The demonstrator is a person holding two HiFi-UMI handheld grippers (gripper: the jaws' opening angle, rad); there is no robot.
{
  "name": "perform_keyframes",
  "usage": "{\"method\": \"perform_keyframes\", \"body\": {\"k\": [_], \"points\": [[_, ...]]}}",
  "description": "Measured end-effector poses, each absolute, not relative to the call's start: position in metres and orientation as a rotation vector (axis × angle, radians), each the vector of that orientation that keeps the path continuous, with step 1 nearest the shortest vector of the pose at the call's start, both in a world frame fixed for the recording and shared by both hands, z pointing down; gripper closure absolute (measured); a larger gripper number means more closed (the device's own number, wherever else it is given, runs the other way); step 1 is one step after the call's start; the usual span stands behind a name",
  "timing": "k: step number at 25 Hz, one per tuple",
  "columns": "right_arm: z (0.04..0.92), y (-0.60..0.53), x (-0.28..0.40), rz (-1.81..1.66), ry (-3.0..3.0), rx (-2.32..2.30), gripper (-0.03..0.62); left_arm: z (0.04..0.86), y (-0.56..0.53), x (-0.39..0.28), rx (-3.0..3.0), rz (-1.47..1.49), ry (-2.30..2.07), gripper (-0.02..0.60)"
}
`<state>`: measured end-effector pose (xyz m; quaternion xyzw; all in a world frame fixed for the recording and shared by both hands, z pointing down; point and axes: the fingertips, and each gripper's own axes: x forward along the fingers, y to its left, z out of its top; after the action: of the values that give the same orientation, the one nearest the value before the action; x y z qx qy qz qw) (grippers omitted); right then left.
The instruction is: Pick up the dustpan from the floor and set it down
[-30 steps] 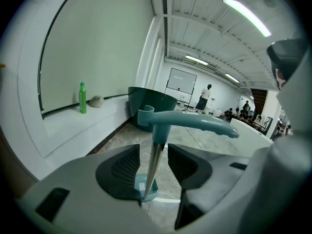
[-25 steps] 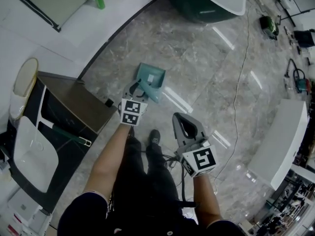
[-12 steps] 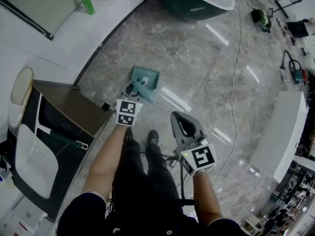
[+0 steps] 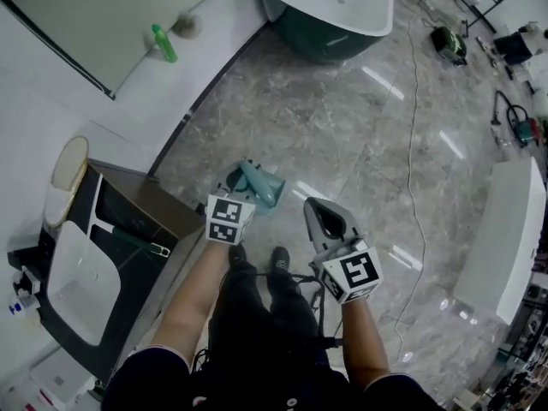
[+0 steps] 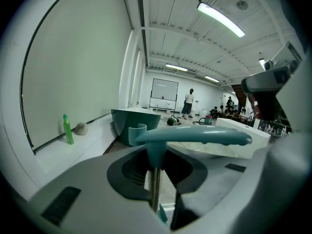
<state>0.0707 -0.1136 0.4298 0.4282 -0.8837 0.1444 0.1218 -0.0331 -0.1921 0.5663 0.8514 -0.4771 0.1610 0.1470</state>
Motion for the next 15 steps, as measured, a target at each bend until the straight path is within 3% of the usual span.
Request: {"method": "perform_keyframes", "body": {"k": [15], "points": [[0.334, -0.081, 0.078, 0.257, -2.774, 1.287, 0.588, 0.365, -0.109, -0.021, 2.612, 0.36, -1.38, 0.494]]}}
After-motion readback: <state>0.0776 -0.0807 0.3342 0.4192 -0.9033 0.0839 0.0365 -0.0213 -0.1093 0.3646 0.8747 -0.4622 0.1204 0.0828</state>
